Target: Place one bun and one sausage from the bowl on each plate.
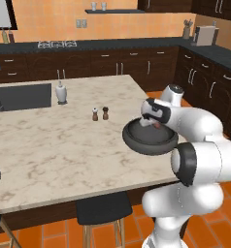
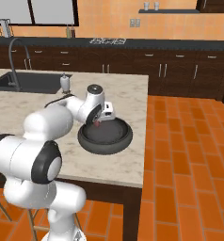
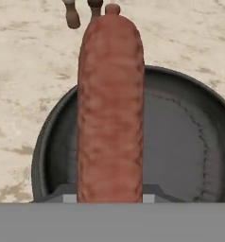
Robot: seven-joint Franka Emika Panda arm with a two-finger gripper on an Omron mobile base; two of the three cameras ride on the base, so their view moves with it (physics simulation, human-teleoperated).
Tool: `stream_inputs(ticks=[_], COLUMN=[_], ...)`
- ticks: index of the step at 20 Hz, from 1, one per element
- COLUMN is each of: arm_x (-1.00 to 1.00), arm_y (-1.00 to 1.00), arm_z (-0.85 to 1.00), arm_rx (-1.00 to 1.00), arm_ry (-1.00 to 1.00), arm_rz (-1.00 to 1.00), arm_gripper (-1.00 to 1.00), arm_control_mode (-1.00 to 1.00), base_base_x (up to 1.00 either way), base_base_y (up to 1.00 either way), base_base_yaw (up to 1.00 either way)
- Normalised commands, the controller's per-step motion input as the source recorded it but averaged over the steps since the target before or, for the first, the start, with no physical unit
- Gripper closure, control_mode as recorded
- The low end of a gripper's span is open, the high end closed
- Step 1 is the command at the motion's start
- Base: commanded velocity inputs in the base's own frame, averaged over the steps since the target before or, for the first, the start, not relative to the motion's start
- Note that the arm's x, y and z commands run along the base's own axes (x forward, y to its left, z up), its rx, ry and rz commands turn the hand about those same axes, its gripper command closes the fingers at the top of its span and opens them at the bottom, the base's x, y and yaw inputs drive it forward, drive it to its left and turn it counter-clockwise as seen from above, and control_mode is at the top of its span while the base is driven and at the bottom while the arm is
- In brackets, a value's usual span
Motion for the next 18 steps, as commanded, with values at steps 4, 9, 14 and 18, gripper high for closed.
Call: stream_inputs(ticks=[4,9,14,18], arm_x=[-0.70,-0.24,0.00,0.00], arm_y=[0.13,0.04,0.00,0.00], arm_z=[0.26,0.01,0.00,0.00], arm_rx=[0.00,0.00,0.00,0.00], arm_ry=[0.00,0.00,0.00,0.00], arm_rz=[-0.04,-0.02,0.00,0.00], arm_gripper=[1.00,1.00,1.00,1.00], arm_control_mode=[-1.00,1.00,1.00,1.00], base_base_x=[0.00,-0.49,-0.91,-0.19], base_base_y=[0.00,0.02,0.34,0.89], base_base_yaw=[0.00,-0.03,-0.01,0.00])
